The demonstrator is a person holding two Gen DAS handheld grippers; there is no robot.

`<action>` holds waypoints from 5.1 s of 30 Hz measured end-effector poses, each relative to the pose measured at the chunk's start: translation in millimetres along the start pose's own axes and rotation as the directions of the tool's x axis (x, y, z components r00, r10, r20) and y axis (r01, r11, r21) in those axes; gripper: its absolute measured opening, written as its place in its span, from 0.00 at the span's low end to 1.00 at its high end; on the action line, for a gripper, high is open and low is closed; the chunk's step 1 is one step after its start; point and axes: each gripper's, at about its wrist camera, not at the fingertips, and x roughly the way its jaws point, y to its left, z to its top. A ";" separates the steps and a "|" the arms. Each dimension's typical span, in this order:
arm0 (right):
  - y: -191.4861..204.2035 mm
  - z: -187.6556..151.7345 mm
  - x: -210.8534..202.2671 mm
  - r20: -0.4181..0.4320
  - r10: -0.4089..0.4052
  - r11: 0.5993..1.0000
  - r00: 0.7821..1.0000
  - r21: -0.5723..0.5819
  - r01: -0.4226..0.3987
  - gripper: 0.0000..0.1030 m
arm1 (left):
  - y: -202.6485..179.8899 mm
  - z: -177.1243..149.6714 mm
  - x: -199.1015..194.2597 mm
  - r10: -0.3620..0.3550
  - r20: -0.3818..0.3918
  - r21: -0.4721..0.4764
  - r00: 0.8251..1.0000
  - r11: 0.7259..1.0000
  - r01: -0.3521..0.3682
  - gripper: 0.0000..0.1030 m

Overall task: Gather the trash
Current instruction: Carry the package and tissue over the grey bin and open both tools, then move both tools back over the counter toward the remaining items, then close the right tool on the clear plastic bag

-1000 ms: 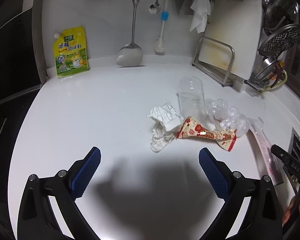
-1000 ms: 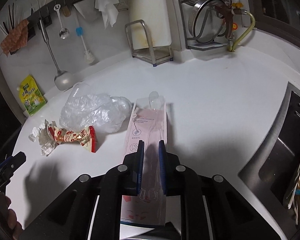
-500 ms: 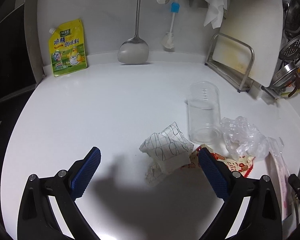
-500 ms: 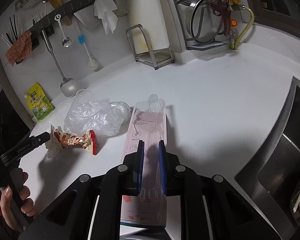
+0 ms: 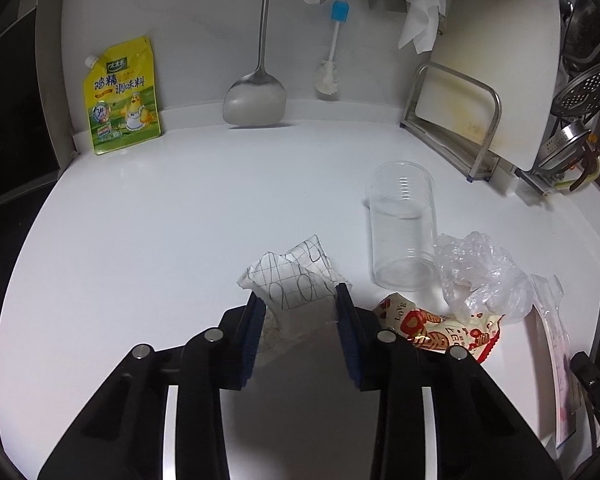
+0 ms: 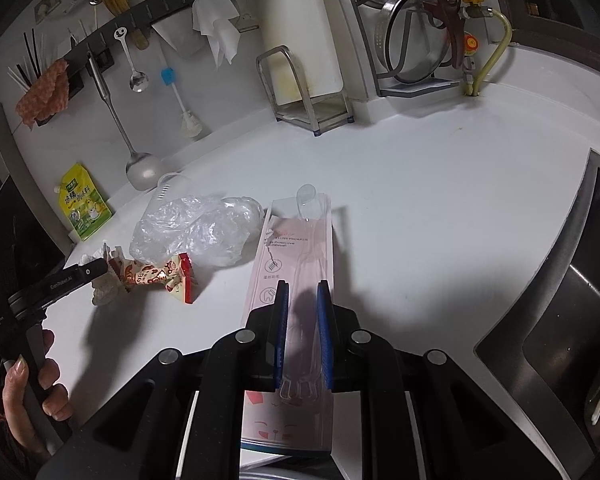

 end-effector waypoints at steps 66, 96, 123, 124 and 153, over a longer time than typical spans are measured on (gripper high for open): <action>-8.9 -205.5 -185.6 -0.074 -0.003 1.000 0.997 0.009 0.004 0.21 | -76.9 -251.8 -186.7 -0.183 -0.069 0.279 0.981 0.940 0.195 0.76; 19.8 -171.0 -174.5 0.093 -0.029 0.987 0.995 -0.158 0.043 0.74 | -28.3 -198.5 -199.7 -0.095 0.132 0.173 0.987 0.982 0.071 0.94; 53.8 -6.1 -78.2 0.141 0.032 0.969 0.990 -0.248 0.004 0.81 | -15.3 -61.5 -137.2 -0.058 0.194 0.064 0.979 0.997 0.046 0.94; 56.3 -2.0 -73.0 0.133 0.034 0.966 0.991 -0.259 0.002 0.81 | -14.3 -59.2 -132.9 -0.055 0.185 0.058 0.981 0.997 0.045 0.94; 81.2 48.3 60.2 -0.086 0.075 0.951 0.993 -0.295 -0.098 0.81 | 10.7 -21.7 -45.6 -0.015 0.051 -0.037 0.999 0.999 0.017 0.94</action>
